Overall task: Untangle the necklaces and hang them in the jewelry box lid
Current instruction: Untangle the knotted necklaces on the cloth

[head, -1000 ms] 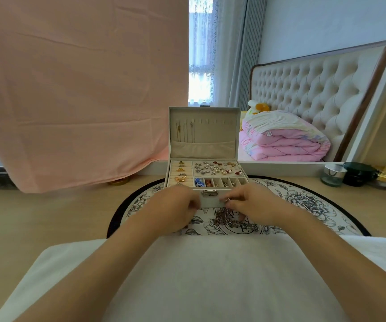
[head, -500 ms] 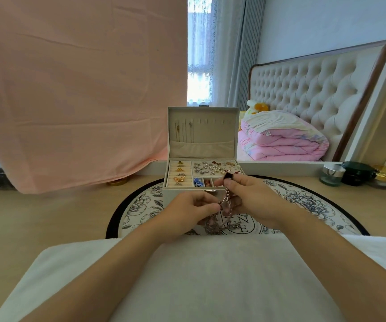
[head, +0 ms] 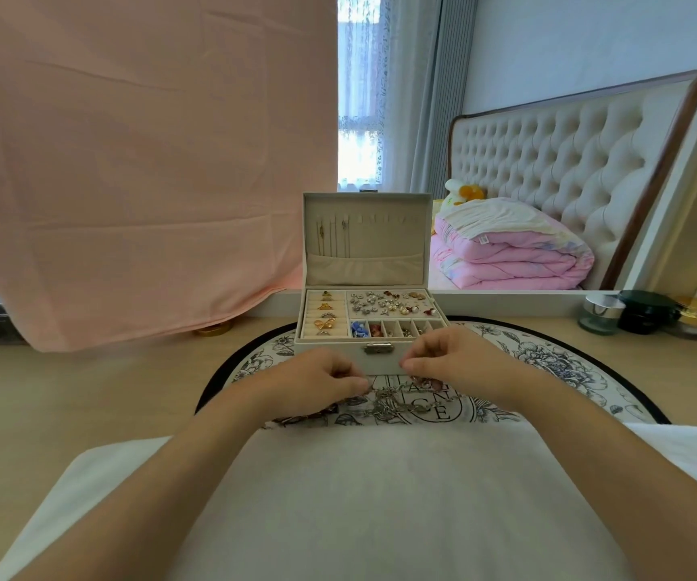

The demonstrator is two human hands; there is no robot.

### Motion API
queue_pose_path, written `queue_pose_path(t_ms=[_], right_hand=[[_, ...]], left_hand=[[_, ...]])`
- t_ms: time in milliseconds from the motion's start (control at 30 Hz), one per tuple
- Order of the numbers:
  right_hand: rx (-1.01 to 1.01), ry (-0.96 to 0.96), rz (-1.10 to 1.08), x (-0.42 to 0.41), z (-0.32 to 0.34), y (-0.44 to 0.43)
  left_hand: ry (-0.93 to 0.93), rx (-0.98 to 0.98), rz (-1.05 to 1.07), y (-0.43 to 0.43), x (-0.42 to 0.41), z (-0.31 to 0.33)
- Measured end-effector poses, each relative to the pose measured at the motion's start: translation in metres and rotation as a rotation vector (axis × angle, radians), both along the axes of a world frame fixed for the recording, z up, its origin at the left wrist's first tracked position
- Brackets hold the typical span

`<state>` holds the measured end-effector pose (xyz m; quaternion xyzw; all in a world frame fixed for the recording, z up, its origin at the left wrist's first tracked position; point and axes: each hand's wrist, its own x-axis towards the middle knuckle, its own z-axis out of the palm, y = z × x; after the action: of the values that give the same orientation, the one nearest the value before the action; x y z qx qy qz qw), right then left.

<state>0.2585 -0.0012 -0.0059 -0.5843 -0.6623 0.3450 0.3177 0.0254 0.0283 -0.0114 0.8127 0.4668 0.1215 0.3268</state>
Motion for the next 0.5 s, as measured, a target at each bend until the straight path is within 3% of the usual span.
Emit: queue_pose_path(t_ms=[100, 333, 500], right_hand=[[0.021, -0.119, -0.038, 0.006, -0.003, 0.004], [-0.064, -0.524, 0.028, 0.016, 0.000, 0.003], [-0.064, -0.772, 0.058, 0.012, 0.005, -0.001]], left_hand=[[0.053, 0.089, 0.028, 0.004, -0.004, -0.002], [-0.138, 0.128, 0.024, 0.001, 0.008, -0.019], [0.196, 0.279, -0.026, 0.008, -0.003, -0.015]])
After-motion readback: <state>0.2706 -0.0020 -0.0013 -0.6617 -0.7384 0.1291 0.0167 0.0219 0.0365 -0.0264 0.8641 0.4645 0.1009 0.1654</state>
